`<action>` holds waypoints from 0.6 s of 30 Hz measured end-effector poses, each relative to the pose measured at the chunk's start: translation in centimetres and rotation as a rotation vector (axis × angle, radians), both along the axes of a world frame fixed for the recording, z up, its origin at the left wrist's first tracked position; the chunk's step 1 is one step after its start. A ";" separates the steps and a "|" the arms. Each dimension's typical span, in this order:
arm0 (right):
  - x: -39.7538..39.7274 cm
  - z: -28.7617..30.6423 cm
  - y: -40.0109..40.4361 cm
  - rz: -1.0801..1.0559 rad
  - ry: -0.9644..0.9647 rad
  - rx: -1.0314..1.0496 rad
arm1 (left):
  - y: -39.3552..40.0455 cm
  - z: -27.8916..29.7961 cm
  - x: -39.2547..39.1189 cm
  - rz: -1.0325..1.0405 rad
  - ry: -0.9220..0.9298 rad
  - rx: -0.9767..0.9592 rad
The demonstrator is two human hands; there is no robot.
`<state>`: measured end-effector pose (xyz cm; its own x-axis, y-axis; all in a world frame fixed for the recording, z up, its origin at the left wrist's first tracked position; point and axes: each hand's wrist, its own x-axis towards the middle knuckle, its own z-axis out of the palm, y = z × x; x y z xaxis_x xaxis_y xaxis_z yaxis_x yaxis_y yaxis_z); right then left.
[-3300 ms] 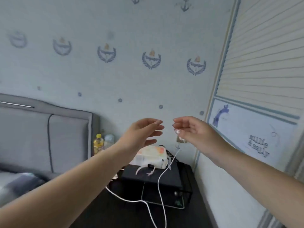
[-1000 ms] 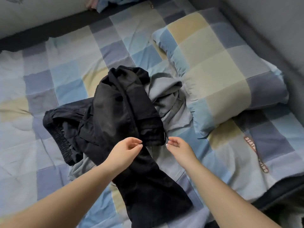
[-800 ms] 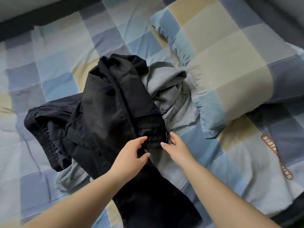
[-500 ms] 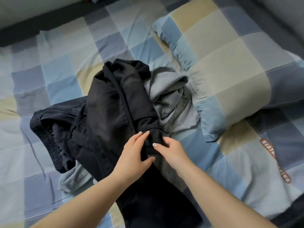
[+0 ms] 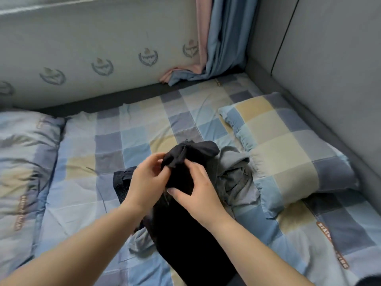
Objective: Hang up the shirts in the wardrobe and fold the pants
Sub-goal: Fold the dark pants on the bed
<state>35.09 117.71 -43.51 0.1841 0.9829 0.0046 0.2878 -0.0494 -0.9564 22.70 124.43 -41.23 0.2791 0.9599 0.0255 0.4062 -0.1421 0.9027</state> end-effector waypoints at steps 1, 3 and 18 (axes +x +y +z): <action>-1.1 1.6 0.2 -0.045 -0.002 0.033 | 0.3 2.4 -0.7 -0.006 -0.032 0.029; -3.1 5.0 0.4 -0.108 -0.008 0.066 | 0.4 7.1 -2.2 -0.044 -0.069 0.074; -16.4 33.3 -1.5 -0.213 -0.013 0.406 | -1.0 29.9 -23.2 0.048 0.167 0.565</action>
